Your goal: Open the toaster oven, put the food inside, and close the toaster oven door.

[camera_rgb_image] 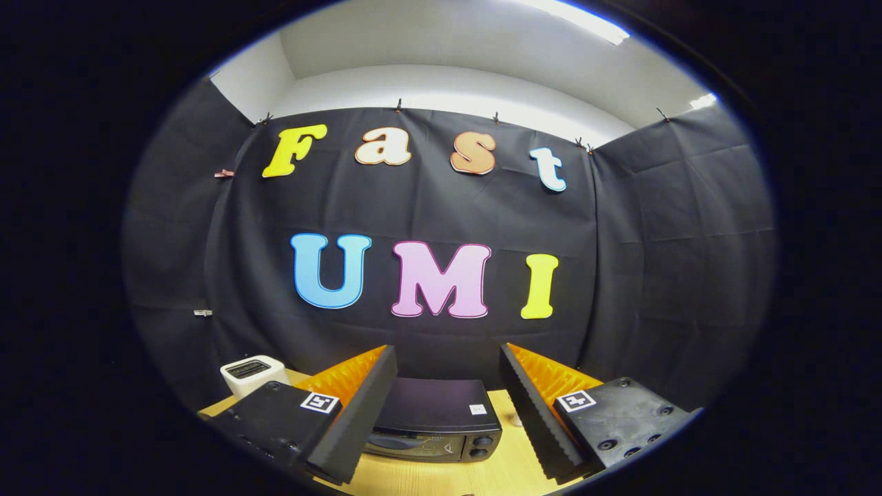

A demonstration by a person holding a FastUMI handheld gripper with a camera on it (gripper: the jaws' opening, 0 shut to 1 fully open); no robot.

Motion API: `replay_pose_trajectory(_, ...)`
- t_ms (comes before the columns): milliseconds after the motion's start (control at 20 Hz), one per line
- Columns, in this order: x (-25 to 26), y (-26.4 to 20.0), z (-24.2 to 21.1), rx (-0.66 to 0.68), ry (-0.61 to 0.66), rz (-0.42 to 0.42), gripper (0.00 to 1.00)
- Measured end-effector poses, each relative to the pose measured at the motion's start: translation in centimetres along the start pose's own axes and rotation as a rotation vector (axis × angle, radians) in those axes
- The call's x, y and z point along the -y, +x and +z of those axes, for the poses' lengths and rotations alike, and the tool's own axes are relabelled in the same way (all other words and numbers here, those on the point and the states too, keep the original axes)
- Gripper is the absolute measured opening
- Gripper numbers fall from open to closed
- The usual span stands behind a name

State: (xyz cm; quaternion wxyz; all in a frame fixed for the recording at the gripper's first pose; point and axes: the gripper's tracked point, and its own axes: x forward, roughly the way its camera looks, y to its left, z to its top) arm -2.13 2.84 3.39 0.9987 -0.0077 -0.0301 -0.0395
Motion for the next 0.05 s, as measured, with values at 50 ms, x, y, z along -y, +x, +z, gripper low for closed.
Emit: replay_pose_trajectory(50, 0.14, 0.08, -0.13, -0.005, 0.007, -0.003, 0.99)
